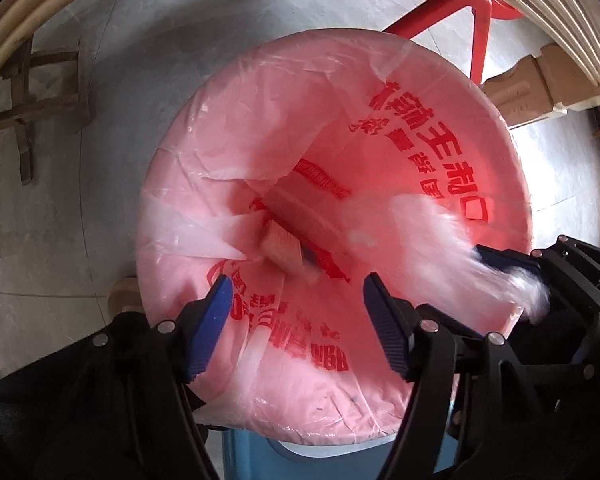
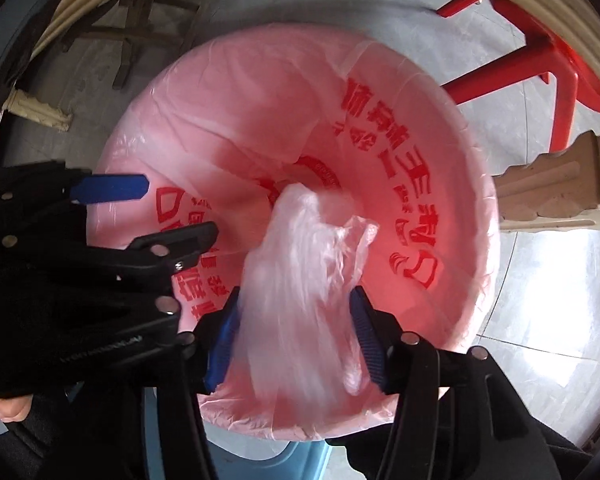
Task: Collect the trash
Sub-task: 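Open the left tool over the bin while the right tool releases the plastic bag, then move both tools back over the table toward the remaining items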
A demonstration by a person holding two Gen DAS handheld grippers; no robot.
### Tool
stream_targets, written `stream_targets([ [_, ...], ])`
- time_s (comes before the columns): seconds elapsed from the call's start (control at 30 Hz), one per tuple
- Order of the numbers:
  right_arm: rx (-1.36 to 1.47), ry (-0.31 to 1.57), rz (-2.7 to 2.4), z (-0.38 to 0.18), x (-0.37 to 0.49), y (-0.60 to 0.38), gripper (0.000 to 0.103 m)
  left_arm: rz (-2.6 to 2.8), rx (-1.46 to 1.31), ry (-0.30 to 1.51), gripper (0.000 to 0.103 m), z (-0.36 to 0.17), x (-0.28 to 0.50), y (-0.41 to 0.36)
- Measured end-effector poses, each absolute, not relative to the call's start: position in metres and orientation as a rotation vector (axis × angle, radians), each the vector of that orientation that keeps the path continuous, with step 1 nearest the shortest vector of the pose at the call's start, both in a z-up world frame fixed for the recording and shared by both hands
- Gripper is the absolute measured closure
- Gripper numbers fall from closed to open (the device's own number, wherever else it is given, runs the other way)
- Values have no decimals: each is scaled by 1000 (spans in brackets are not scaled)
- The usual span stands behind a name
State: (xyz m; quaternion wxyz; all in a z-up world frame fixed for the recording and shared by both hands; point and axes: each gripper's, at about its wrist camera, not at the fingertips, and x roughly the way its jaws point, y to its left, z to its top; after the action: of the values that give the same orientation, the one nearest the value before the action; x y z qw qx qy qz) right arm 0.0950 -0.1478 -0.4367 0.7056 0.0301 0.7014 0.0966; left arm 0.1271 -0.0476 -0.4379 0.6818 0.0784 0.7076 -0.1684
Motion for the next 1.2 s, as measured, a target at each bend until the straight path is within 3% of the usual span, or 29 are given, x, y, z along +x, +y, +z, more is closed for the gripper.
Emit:
stream_targets([
  [0.8,85,1497,225,-408,83,-160,50,-296,175,1564,36,-415,121,-33],
  [1.2,11,1359,256,-336,59,-152,50,-324,254,1360,36,-329,96,-29],
])
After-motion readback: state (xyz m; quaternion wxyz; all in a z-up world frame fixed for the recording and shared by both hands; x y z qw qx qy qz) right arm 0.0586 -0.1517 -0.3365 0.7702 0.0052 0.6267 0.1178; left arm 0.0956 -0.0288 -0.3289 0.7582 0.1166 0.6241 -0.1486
